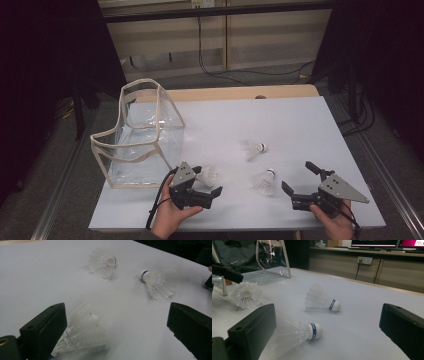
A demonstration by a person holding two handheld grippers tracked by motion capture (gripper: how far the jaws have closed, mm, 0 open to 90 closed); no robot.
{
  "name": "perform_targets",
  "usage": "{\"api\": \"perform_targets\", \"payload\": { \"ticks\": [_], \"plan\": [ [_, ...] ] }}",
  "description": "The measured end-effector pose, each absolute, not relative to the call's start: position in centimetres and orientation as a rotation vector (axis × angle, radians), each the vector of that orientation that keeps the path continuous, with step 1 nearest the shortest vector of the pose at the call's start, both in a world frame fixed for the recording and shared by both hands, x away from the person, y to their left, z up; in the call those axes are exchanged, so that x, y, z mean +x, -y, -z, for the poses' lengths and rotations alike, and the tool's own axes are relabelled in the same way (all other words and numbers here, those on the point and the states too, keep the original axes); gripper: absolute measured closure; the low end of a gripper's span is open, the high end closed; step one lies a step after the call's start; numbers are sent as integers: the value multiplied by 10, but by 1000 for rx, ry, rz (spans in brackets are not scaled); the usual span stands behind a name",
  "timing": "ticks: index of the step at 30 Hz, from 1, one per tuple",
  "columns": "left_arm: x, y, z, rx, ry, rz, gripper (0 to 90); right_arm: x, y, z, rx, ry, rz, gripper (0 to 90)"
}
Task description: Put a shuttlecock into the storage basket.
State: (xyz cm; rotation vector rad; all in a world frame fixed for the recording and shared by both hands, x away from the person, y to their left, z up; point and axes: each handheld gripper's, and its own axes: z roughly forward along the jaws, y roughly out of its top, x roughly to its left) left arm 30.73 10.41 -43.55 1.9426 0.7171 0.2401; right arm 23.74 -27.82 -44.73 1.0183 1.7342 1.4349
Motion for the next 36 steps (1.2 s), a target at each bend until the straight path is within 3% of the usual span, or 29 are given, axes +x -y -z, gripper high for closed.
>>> {"api": "perform_targets", "payload": {
  "ticks": [36],
  "plan": [
    [327, -99, 446, 2018, -921, -367, 169, 237, 278, 448, 1012, -1740, -1429, 9]
  ]
}}
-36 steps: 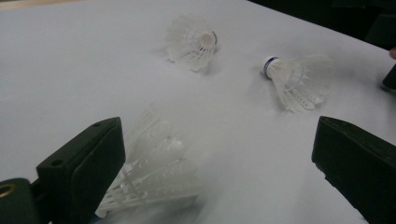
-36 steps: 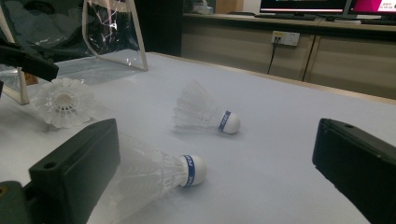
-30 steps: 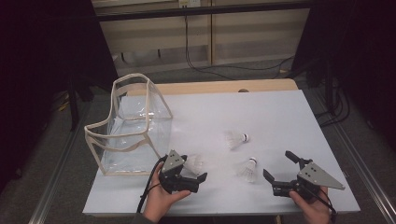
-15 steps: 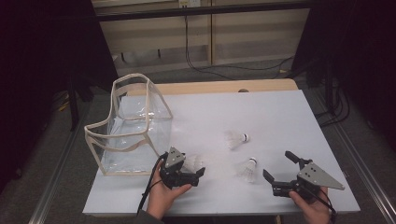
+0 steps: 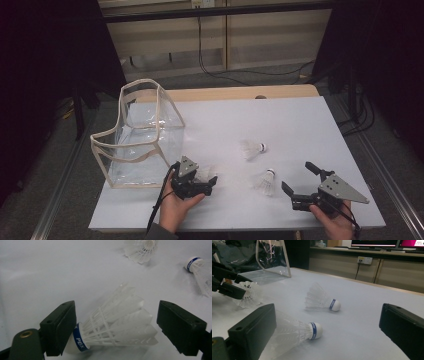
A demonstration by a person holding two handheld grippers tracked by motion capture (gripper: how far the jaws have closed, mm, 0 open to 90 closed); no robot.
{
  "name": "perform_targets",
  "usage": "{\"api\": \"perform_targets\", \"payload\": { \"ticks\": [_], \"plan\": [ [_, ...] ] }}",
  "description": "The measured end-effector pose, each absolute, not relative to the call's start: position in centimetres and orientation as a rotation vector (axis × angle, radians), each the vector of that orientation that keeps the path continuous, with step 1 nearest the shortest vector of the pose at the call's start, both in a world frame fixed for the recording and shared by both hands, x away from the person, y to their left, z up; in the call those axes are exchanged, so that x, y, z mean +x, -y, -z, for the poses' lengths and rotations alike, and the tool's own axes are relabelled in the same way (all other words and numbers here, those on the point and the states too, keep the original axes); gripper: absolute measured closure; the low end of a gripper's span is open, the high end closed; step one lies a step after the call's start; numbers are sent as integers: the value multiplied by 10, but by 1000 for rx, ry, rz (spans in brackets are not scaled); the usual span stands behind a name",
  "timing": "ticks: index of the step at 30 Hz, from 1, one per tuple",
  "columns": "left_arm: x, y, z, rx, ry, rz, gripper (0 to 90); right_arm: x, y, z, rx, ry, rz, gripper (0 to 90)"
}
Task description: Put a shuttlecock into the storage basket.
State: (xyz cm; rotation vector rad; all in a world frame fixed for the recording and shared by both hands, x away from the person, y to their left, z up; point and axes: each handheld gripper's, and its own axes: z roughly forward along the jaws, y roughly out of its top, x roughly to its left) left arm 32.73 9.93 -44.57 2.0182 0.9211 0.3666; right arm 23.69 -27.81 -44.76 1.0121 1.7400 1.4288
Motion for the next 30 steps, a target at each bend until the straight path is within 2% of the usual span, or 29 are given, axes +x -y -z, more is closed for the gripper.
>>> {"api": "perform_targets", "payload": {
  "ticks": [18, 30],
  "plan": [
    [329, -100, 447, 2036, -930, -401, 254, 237, 278, 448, 1014, -1737, -1428, 10],
    [327, -101, 446, 2055, -921, -458, 384, 237, 278, 448, 1015, -1733, -1433, 10]
  ]
}}
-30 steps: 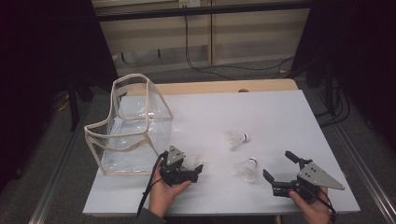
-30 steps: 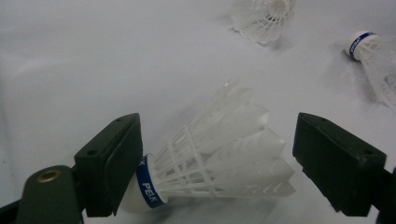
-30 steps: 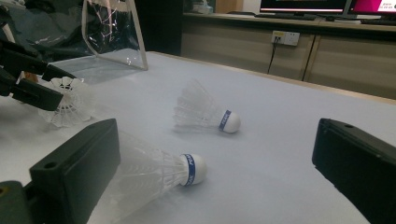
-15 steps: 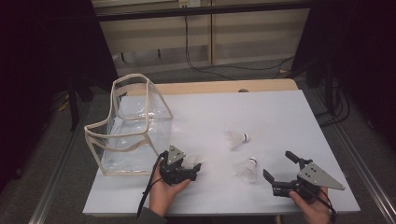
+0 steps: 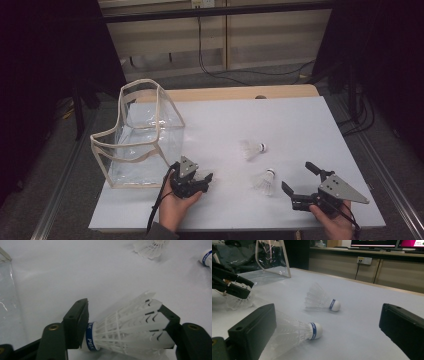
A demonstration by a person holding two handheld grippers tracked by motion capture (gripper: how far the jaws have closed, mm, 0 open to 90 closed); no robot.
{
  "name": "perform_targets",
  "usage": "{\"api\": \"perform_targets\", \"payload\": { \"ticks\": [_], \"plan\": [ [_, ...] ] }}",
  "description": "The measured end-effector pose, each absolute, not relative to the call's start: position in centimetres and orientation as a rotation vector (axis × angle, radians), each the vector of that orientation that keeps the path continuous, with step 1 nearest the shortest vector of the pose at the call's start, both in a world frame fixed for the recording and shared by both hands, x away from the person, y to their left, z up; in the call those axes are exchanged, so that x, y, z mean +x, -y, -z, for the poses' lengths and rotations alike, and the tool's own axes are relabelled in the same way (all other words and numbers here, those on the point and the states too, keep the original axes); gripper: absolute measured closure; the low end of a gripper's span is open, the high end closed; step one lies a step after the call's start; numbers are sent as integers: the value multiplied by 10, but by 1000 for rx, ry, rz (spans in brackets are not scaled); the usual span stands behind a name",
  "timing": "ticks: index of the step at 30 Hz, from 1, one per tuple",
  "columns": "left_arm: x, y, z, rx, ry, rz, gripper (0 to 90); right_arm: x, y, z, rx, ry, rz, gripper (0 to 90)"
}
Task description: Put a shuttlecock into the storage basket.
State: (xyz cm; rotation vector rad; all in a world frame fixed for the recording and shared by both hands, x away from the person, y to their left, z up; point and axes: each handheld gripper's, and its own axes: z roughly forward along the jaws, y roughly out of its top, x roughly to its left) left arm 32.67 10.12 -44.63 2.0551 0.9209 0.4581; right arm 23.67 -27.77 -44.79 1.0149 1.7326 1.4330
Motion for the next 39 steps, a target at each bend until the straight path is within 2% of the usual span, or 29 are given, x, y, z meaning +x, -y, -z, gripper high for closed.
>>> {"api": "perform_targets", "payload": {
  "ticks": [6, 8, 18, 39],
  "plan": [
    [325, -101, 446, 2064, -917, -491, 461, 237, 278, 448, 1014, -1734, -1430, 10],
    [324, -101, 443, 2059, -909, -471, 580, 237, 277, 448, 1015, -1734, -1430, 10],
    [321, -102, 430, 2069, -908, -506, 749, 237, 278, 447, 1014, -1730, -1432, 10],
    [326, -101, 418, 2061, -958, -390, 899, 236, 280, 447, 1021, -1711, -1432, 11]
  ]
}}
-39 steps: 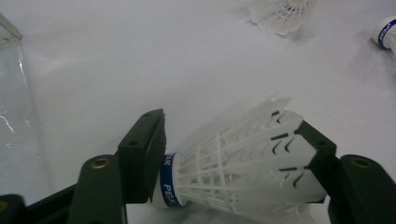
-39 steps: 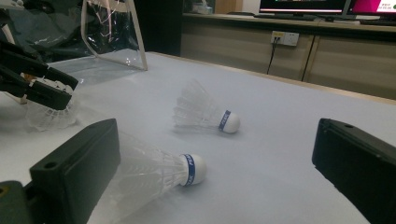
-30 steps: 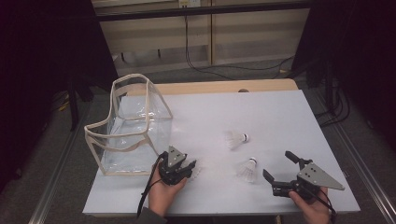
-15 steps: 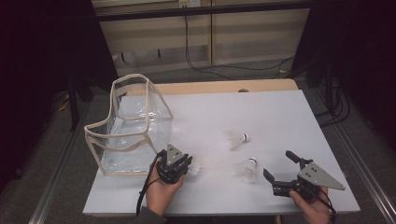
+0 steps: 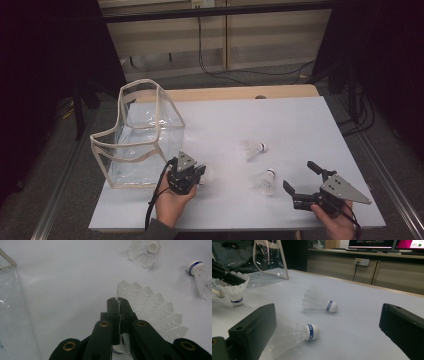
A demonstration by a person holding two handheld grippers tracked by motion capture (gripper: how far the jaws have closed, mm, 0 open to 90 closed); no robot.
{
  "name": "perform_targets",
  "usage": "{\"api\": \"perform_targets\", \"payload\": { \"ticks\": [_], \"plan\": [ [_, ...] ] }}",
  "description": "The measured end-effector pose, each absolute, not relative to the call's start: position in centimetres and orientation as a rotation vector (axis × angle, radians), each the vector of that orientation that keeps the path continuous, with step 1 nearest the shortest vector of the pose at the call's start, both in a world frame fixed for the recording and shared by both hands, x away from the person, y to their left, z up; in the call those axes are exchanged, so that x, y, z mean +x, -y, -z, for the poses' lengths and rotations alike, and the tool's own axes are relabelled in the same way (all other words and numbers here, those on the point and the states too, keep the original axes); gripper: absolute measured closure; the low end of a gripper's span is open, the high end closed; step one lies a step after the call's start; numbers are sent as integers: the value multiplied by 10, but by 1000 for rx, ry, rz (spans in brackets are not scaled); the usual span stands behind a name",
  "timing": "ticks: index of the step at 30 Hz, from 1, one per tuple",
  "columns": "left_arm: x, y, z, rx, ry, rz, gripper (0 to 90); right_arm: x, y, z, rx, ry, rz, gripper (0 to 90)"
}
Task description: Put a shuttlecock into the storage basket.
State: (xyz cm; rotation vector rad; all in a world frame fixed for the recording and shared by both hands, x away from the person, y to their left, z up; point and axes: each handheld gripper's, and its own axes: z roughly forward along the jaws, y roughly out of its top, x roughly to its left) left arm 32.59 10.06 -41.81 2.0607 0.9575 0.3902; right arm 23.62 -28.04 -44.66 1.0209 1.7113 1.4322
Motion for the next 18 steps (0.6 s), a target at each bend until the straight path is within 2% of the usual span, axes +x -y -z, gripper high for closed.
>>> {"api": "perform_targets", "payload": {
  "ticks": [18],
  "plan": [
    [330, -97, 405, 2027, -988, -260, 900, 235, 283, 446, 1026, -1700, -1437, 10]
  ]
}}
